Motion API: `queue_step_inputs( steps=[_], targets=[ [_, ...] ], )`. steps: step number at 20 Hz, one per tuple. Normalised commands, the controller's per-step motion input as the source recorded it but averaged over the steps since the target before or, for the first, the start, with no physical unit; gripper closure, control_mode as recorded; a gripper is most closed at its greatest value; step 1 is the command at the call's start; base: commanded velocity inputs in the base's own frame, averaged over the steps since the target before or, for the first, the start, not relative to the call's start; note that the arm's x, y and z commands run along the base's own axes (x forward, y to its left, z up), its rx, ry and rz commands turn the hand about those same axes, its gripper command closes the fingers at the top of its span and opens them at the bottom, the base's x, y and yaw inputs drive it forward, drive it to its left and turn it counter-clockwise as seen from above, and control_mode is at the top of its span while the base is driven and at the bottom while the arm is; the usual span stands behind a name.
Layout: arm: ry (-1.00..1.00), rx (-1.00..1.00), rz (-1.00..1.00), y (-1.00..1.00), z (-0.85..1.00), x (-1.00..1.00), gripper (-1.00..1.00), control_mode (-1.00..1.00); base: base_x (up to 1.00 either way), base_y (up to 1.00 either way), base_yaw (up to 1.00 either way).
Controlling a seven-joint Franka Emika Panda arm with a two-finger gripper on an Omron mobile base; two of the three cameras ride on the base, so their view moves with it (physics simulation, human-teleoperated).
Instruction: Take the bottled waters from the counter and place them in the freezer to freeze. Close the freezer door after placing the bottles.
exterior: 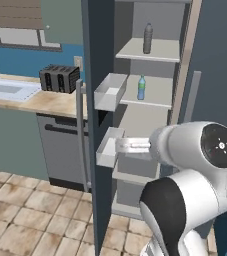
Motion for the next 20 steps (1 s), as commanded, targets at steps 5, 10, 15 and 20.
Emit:
queue_step_inputs(
  steps=[5, 10, 15, 20],
  targets=[
    [-0.13, 0.40, -0.14, 0.80, -0.38, 0.21, -1.00, -1.00, 0.00, 0.00, 0.00],
    [-0.19, 0.47, -0.15, 0.48, -0.69, 0.30, -1.00, -1.00, 0.00, 0.00, 0.00],
    [-0.22, 0.28, -0.18, 0.55, -0.56, 0.54, -1.00, -1.00, 0.00, 0.00, 0.00],
    [-0.14, 0.05, -0.19, 0.67, -0.50, 0.52, -1.00, -1.00, 0.00, 0.00, 0.00]
  ],
)
